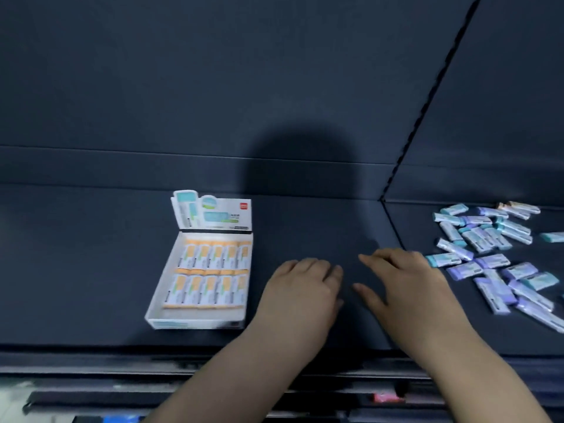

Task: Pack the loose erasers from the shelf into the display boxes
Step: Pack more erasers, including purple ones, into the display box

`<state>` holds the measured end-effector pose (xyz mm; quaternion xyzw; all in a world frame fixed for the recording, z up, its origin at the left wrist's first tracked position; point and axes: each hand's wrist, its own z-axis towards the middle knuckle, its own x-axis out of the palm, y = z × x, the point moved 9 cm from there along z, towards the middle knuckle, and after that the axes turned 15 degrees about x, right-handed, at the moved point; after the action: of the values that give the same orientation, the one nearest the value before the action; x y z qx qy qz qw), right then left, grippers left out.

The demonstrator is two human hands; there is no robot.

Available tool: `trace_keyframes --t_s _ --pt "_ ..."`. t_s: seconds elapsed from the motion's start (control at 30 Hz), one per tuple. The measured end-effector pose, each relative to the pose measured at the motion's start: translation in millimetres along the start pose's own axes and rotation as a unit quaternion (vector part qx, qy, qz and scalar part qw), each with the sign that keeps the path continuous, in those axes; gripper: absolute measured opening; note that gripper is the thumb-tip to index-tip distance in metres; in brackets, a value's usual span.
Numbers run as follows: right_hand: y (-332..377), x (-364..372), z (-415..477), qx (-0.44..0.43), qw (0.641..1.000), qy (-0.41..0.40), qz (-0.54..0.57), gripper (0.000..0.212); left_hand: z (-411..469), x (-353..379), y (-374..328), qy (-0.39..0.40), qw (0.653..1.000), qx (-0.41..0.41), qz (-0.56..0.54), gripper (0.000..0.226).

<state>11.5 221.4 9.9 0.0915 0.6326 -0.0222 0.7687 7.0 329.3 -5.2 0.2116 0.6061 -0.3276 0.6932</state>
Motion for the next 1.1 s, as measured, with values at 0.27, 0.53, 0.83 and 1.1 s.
trace_keyframes --t_s 0.27,0.53,0.83,1.1 --pt "-110 -17 9 -0.054 0.998 0.032 -0.016 0.050 76 5 -73 0.009 0.997 -0.061 0.039 0.057" --pt "-190 -19 19 -0.042 0.996 0.068 -0.033 0.048 120 19 -123 0.004 0.995 -0.088 0.035 0.058" --pt "-213 -18 33 -0.010 0.994 0.106 -0.010 0.054 145 27 -123 0.027 0.996 -0.065 0.050 0.057" --pt "-246 -14 52 0.052 0.992 0.113 -0.011 0.054 184 39 -129 0.056 0.998 -0.010 0.008 0.056"
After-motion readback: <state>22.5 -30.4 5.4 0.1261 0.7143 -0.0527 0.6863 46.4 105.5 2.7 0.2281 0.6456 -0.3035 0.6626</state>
